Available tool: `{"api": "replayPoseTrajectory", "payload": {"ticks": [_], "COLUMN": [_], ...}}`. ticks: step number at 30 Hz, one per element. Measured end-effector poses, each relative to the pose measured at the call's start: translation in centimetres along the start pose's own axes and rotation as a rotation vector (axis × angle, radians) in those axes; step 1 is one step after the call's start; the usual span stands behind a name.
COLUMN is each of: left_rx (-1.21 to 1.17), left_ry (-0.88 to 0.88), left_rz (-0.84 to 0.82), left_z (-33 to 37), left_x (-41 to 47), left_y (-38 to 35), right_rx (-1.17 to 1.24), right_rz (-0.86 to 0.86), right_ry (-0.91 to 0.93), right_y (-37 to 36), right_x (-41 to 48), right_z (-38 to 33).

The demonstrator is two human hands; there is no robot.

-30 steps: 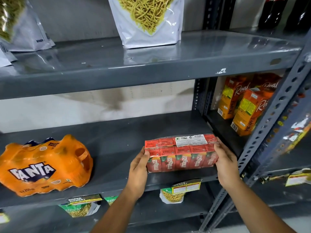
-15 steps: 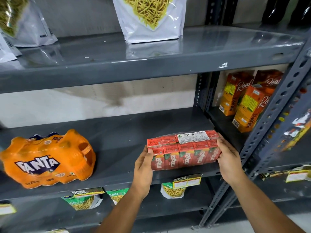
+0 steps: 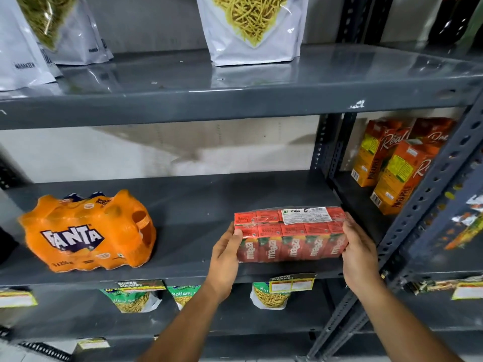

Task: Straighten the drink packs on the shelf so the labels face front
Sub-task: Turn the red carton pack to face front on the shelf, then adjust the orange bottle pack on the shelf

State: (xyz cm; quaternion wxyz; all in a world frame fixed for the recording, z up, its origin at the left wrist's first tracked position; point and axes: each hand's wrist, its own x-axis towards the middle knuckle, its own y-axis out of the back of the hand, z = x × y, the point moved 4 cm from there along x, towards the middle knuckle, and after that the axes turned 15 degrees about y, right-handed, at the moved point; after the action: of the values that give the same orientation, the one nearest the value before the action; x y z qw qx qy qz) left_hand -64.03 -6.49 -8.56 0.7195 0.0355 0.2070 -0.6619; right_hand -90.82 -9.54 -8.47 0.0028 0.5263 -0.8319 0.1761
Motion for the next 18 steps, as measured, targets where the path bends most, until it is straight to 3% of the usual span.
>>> {"api": "replayPoseTrajectory", "payload": {"ticks": [3, 5, 8, 10, 12, 15, 18], "left_rx": [0.028, 0.071, 0.198, 0.283, 0.264, 0.049, -0.099], "left_ry": [-0.042, -0.154, -0.397, -0.544, -0.588, -0.452, -0.245], "left_rz": [0.005, 0.13, 0.424, 0.614, 0.811, 0.99, 0.983], "left_z": [0.1, 0.1, -0.3, -0.6, 0.7, 3.8, 7.0], "left_x": [-0.6, -2.1, -6.2, -8.8, -10.5, -10.2, -8.0], "left_y": [0.3, 2.0, 6.7, 11.4, 17.4, 26.9, 34.0], "right_rx": [-0.175, -0.445, -0.579, -0.444, -0.313, -0.314, -0.341], "right_rz": [0.015, -0.021, -0.261, -0.472, -0.647, -0.848, -0.907], "right_ry": [0.126, 0.312, 0.849, 0.996, 0.925, 0.663, 0.431], "right_y": [0.1, -0.5, -4.5, -8.6, -13.2, -20.1, -26.5], "right_x": [-1.0, -2.8, -6.7, -9.6, -12.6, -16.5, -19.4], "right_z": [-0.5, -1.4, -3.7, -4.5, -4.6, -2.9, 0.2]}}
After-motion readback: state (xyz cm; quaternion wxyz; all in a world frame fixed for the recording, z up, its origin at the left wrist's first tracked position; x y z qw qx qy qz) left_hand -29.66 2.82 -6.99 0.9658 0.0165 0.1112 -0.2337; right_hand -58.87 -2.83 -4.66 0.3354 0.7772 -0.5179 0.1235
